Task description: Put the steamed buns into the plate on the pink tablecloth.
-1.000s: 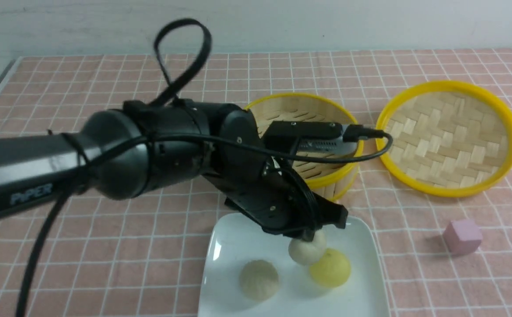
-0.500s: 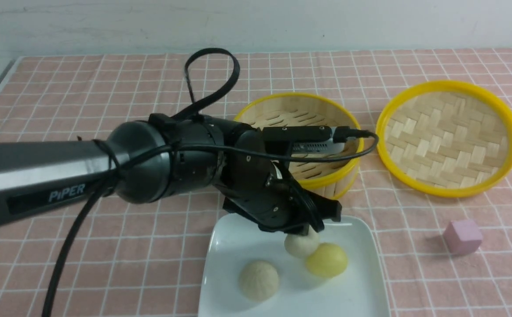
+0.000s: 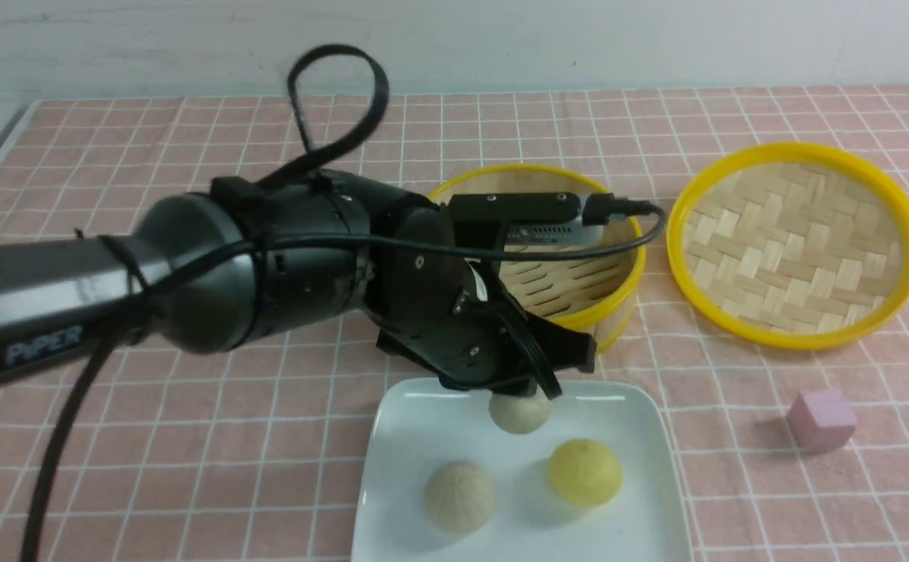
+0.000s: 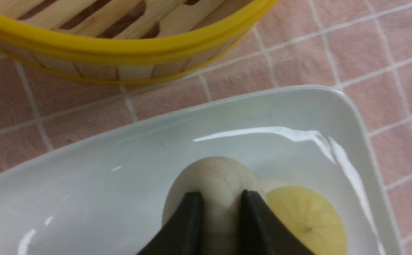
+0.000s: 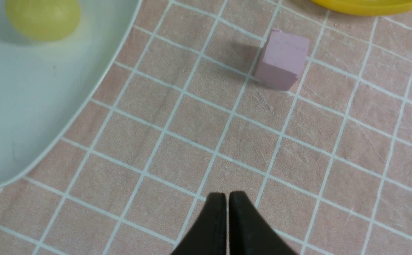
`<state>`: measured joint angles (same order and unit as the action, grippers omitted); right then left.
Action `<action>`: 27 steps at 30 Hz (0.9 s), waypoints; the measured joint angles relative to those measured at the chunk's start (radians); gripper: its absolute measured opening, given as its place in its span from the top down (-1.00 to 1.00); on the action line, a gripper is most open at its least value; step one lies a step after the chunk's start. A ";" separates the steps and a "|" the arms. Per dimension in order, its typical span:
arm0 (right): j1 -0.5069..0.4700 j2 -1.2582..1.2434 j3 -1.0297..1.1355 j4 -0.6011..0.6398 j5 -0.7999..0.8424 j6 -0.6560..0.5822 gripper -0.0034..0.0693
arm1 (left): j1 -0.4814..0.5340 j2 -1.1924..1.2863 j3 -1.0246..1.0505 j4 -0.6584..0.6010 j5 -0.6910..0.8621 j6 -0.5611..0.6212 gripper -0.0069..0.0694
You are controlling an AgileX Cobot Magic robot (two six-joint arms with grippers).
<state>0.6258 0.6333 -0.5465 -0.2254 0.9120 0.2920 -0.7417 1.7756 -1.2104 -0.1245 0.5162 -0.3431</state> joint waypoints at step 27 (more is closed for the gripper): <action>0.000 -0.465 -0.034 0.185 -0.058 -0.097 0.95 | 0.000 -0.074 -0.071 0.277 0.257 -0.196 0.30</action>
<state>0.6258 0.1679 -0.5808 -0.0400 0.8541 0.1952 -0.7417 1.7012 -1.2812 0.1529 0.7729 -0.5392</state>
